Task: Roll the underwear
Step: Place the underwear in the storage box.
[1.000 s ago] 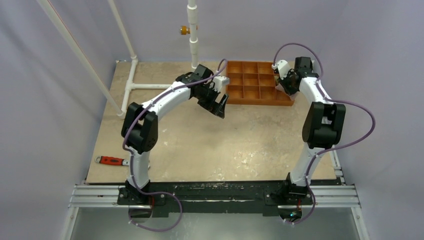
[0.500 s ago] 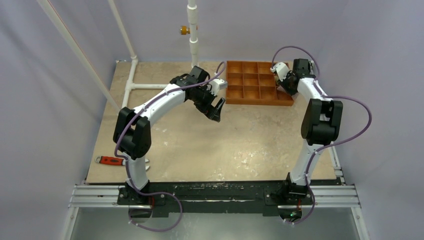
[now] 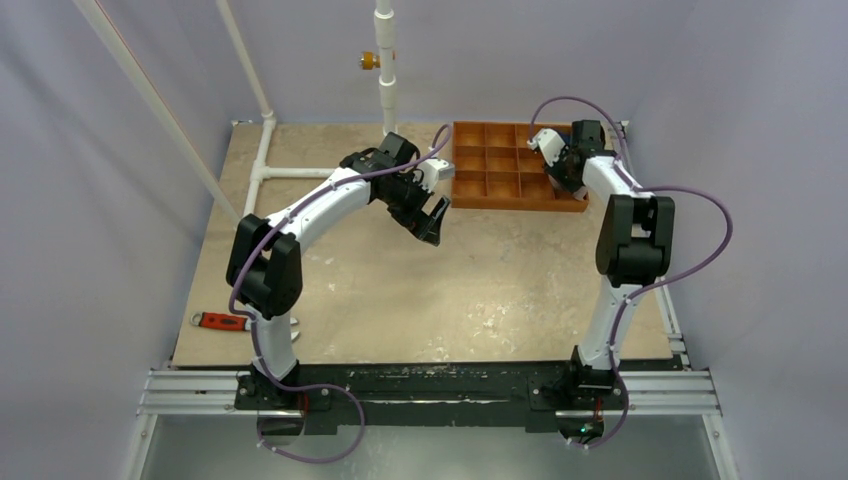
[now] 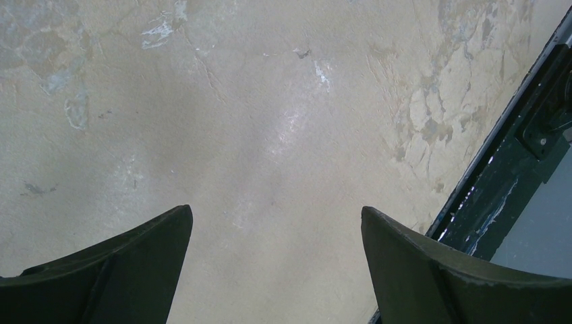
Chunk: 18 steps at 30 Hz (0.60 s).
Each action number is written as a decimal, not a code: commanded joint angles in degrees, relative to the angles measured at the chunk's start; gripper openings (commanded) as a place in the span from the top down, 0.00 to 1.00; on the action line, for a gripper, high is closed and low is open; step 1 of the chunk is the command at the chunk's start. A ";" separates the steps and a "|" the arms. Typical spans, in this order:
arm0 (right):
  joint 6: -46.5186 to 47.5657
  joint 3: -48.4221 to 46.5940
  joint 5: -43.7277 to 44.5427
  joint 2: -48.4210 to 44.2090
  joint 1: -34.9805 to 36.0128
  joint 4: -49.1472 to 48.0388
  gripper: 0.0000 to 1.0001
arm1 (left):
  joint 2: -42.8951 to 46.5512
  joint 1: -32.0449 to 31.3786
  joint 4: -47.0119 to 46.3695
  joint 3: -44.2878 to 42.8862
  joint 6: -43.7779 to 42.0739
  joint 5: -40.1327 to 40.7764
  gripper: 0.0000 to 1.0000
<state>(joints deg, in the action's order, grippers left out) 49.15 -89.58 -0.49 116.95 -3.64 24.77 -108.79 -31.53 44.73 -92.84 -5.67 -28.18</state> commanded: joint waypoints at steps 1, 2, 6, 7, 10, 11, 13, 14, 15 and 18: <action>1.12 -1.61 0.41 0.41 1.50 -1.72 1.00 | 1.57 0.10 0.08 -0.13 -1.63 -1.35 0.05; 1.47 -1.83 1.22 0.56 1.59 -1.50 1.00 | 1.56 0.08 0.05 -0.10 -1.67 -1.35 0.05; 2.65 -2.60 1.50 1.62 1.62 -0.16 1.00 | 1.48 0.22 0.23 -0.14 -1.76 -1.43 0.05; 2.90 -2.60 1.73 1.96 1.62 0.18 1.00 | 1.42 0.18 0.26 -0.15 -1.73 -1.48 0.06; 3.31 -2.75 1.36 3.12 1.62 0.95 1.00 | 1.31 0.29 0.42 -0.28 -1.76 -1.60 0.06; 3.48 -2.74 0.78 3.58 1.62 1.04 1.00 | 1.38 0.25 0.44 -0.32 -1.68 -1.61 0.06; 3.40 -2.52 0.68 4.12 1.53 1.41 1.00 | 1.34 0.25 0.36 -0.37 -1.59 -1.61 0.06; 3.37 -2.33 0.69 4.35 1.53 1.42 1.00 | 1.35 0.27 0.36 -0.41 -1.52 -1.69 0.06; 3.22 -2.35 -0.43 4.61 1.53 1.60 1.00 | 1.26 0.24 0.39 -0.54 -1.39 -1.77 0.06; 1.98 -2.40 -1.64 5.43 1.53 2.18 1.00 | 1.21 0.26 0.61 -0.67 -1.33 -1.96 0.06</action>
<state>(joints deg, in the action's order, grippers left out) 51.70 -90.76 0.84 120.05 -2.57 24.84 -108.79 -31.53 45.50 -92.84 -5.80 -28.38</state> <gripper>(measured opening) 0.197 0.944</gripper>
